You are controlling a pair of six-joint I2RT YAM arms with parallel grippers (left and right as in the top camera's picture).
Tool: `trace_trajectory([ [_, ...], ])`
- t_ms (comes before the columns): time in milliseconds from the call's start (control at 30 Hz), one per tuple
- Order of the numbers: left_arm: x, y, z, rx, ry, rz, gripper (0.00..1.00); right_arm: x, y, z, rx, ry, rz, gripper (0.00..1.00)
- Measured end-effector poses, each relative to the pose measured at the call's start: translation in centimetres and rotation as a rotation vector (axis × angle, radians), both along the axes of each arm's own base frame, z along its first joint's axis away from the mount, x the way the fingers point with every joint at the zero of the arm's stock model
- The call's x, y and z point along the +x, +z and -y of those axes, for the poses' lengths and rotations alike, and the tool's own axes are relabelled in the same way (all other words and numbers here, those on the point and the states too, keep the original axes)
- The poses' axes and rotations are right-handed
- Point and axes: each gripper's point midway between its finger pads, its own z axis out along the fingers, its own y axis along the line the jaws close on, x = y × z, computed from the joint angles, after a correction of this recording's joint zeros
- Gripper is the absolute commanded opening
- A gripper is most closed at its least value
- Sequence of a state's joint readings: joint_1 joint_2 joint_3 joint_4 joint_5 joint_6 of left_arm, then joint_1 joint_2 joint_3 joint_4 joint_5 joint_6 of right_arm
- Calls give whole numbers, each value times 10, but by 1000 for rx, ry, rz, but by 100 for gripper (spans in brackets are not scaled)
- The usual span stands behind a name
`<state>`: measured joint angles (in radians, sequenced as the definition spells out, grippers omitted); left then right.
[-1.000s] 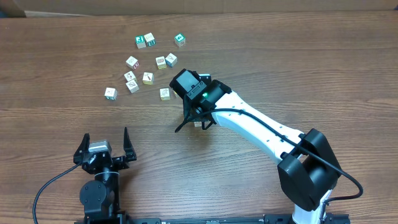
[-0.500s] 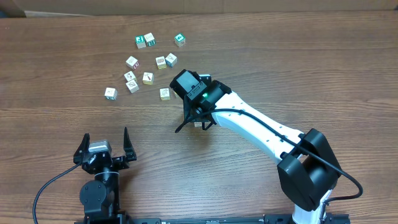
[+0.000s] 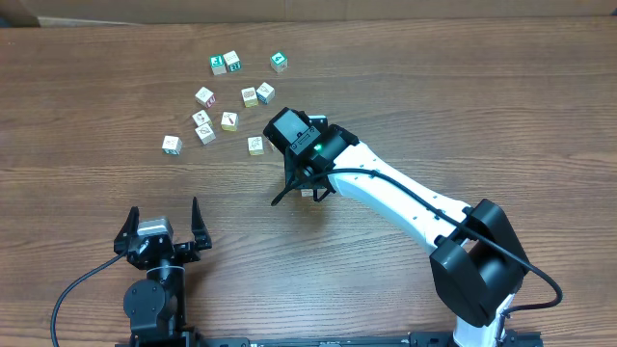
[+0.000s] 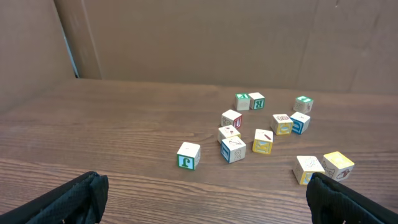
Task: Form a tower
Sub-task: 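Lower the yellow G block onto the top of the stack, then open the right gripper to release the block on the stack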
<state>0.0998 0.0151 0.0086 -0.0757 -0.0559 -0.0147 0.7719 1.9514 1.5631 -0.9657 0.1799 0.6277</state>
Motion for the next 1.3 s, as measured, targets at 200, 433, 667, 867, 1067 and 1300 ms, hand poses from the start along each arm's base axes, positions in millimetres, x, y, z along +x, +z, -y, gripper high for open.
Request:
trace_trajectory([
  [200, 0, 0, 0, 0, 0, 0, 100, 0, 0, 0, 1, 0, 0, 34],
  [433, 0, 0, 0, 0, 0, 0, 100, 0, 0, 0, -1, 3, 0, 35],
  [667, 0, 0, 0, 0, 0, 0, 100, 0, 0, 0, -1, 3, 0, 34],
  [867, 0, 0, 0, 0, 0, 0, 100, 0, 0, 0, 0, 3, 1, 36],
  [1067, 0, 0, 0, 0, 0, 0, 100, 4, 2, -4, 17, 3, 18, 50],
  [1300, 0, 0, 0, 0, 0, 0, 100, 12, 21, -9, 24, 35, 46, 62],
])
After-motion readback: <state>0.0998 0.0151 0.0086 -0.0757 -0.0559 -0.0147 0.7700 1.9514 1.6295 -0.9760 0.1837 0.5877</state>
